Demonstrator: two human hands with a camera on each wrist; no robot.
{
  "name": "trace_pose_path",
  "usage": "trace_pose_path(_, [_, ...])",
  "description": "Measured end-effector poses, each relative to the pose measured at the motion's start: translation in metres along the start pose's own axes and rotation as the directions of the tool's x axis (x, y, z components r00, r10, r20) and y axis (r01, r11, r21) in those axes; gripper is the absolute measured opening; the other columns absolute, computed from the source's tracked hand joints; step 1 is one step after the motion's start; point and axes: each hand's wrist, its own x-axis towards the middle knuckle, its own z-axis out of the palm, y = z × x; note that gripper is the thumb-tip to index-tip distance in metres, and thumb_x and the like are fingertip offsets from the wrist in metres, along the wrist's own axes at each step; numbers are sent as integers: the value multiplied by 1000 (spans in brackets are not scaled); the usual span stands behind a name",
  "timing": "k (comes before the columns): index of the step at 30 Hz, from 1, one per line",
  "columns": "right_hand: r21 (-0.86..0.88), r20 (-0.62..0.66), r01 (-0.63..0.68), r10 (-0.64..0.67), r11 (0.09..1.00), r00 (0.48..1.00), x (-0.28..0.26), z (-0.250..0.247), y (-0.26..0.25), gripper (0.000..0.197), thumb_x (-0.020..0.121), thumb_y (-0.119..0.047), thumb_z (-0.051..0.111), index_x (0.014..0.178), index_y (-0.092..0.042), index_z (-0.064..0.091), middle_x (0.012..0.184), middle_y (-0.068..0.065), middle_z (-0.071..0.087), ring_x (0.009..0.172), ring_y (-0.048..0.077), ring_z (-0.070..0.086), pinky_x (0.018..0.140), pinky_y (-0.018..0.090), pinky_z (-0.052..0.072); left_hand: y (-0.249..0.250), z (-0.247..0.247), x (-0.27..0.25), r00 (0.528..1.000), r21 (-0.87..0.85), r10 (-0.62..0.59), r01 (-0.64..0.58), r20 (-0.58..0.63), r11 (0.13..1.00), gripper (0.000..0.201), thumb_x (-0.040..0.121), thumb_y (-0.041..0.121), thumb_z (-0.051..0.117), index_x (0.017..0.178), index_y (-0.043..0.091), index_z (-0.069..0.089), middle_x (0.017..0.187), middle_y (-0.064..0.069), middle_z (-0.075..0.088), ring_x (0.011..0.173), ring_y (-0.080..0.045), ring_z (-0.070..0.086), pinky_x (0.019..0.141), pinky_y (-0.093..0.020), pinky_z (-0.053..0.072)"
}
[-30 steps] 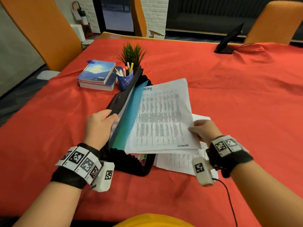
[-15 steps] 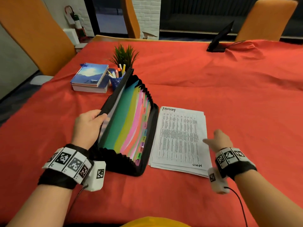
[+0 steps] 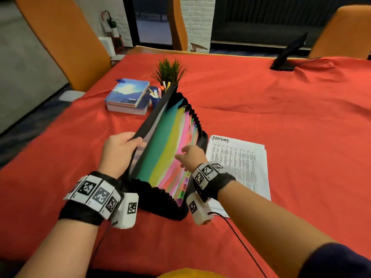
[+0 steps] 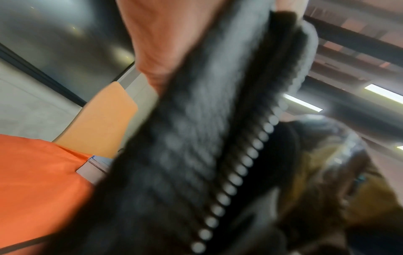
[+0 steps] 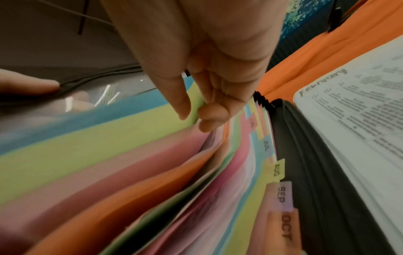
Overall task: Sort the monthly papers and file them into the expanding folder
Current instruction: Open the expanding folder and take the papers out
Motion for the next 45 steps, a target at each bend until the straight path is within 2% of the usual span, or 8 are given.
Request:
trace_pose_path(7, [-35,67,-110,112,993,991,13,15,-14,39,83,-25,59,53,-11,41,55,5,41,49,19,41,59,29,45,-1,-6,-3,999,-77,18,-16,29,997,22,88,12,59,73,25,69,71,-4,63,67,-11,48,61,-24,35])
trace_pose_path(14, [257,59,-214,206,942,977,4,-27,16,18,83,-5,60,100,-6,61,80,7,59,55,15,55,47,24,51,0,-4,0,1000,-70,21,-20,15,997,26,88,11,59,71,29,67,56,17,64,58,-2,47,51,-16,34])
trace_pose_path(25, [169,-168,-494,519,853,838,-46,-125,194,19,78,2,65,64,-1,54,54,10,49,38,15,41,42,20,31,-8,7,-2,999,-66,-4,6,37,998,14,84,17,62,73,16,70,68,3,71,68,-15,51,66,-32,39])
trace_pose_path(29, [27,-211,-529,522,848,827,-36,-115,220,15,75,-9,69,86,2,69,87,17,70,78,29,66,70,35,54,-7,6,-1,999,-43,7,-5,43,999,26,86,14,60,70,31,72,63,17,69,62,-5,54,62,-22,42])
trace_pose_path(32, [-160,-270,-552,502,818,822,-39,-117,204,25,77,-20,69,93,0,65,93,15,67,89,29,64,64,28,49,-3,6,-2,999,-37,28,-26,41,999,29,87,11,59,66,26,70,57,22,65,51,6,49,50,-10,36])
trace_pose_path(36, [-263,-405,-369,245,891,881,-43,-117,160,49,82,-27,66,121,-6,47,121,15,50,104,28,54,87,35,45,-1,4,-2,998,-43,30,-28,49,999,33,87,12,59,64,32,70,61,19,68,56,1,54,50,-9,41])
trace_pose_path(41, [-46,-200,101,-108,994,974,-38,-69,73,23,87,-22,60,107,-12,59,94,2,61,78,12,56,67,20,49,2,8,-5,996,-108,-14,23,86,994,25,88,7,58,72,23,70,59,15,68,48,4,57,43,-10,43])
trace_pose_path(45, [117,-38,133,-129,984,991,-24,-22,30,30,88,-19,58,117,-10,58,91,5,63,74,16,61,69,27,54,5,-1,-3,994,-111,-17,29,109,993,27,88,9,58,71,24,72,61,13,69,49,2,57,45,-10,44])
